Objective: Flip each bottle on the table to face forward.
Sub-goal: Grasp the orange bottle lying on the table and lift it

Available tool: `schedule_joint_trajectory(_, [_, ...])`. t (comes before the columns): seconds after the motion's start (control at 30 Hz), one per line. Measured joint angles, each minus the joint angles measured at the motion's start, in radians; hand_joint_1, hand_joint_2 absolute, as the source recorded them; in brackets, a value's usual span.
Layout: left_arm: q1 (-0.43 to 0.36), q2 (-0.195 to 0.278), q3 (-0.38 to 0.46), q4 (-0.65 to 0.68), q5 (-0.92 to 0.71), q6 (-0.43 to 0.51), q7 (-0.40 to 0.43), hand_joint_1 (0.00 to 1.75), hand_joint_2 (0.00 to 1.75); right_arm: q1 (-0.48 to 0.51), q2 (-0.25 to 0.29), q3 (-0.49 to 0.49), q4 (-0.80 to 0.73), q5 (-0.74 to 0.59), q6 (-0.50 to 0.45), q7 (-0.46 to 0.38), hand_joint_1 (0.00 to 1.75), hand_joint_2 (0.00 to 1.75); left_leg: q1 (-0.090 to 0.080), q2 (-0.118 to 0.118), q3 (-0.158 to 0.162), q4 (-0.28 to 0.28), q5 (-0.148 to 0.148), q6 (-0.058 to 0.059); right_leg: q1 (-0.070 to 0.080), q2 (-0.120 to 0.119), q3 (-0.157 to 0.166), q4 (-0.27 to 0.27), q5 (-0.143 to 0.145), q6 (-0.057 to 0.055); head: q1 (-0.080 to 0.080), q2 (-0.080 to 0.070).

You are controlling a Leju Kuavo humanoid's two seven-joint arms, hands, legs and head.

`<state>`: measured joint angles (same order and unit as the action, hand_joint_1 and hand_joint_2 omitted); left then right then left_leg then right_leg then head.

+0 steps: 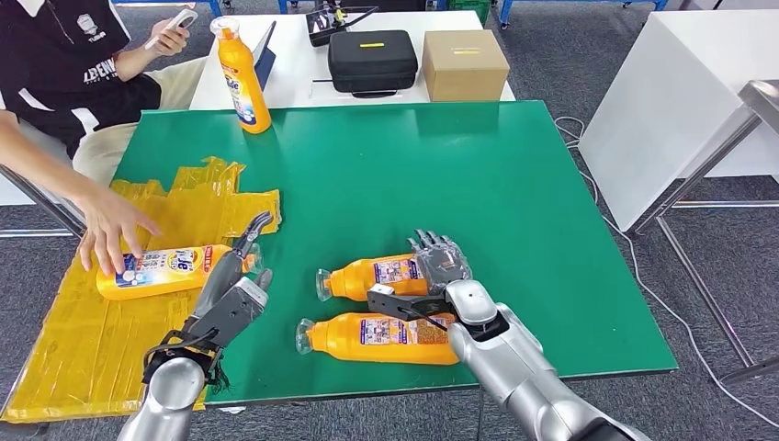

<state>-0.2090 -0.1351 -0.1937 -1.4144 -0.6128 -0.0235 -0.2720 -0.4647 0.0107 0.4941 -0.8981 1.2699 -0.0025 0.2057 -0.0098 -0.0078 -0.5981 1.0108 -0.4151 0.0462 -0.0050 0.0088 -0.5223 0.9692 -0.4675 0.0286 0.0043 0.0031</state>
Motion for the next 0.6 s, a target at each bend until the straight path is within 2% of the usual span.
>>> schedule_joint_trajectory(0.07, [-0.006, 0.0, -0.002, 0.005, 0.002, 0.0, 0.001, 0.0, 0.0, -0.028, 0.012, -0.007, 0.061, -0.01, -0.025, 0.003, 1.47, 1.75, 0.0, 0.0, 0.001, 0.0, 0.0, 0.0, 0.0, 0.0, 0.001, 0.0, 0.001, -0.001, 0.0, 0.0])
schedule_joint_trajectory(0.17, [-0.018, -0.001, -0.006, 0.014, 0.004, 0.0, 0.001, 0.0, 0.0, -0.06, 0.027, -0.024, 0.142, -0.016, -0.063, 0.004, 1.49, 1.75, 0.0, -0.001, 0.001, 0.0, 0.002, -0.001, 0.0, 0.0, 0.001, 0.0, 0.002, -0.002, 0.0, 0.0])
schedule_joint_trajectory(0.3, [-0.027, -0.002, -0.008, 0.025, 0.006, 0.001, 0.001, 0.0, 0.0, -0.089, 0.039, -0.038, 0.203, -0.016, -0.077, 0.004, 1.73, 1.75, 0.0, -0.001, 0.001, 0.0, 0.002, 0.0, 0.0, 0.0, 0.001, 0.0, 0.002, -0.002, 0.0, 0.0])
schedule_joint_trajectory(0.6, [-0.057, -0.003, -0.023, 0.055, 0.016, 0.001, 0.001, 0.0, 0.0, -0.104, 0.051, -0.076, 0.245, -0.023, -0.104, 0.003, 1.75, 1.75, 0.0, -0.002, 0.001, 0.0, 0.002, 0.0, 0.0, -0.001, 0.001, 0.0, 0.002, -0.002, 0.0, 0.0])
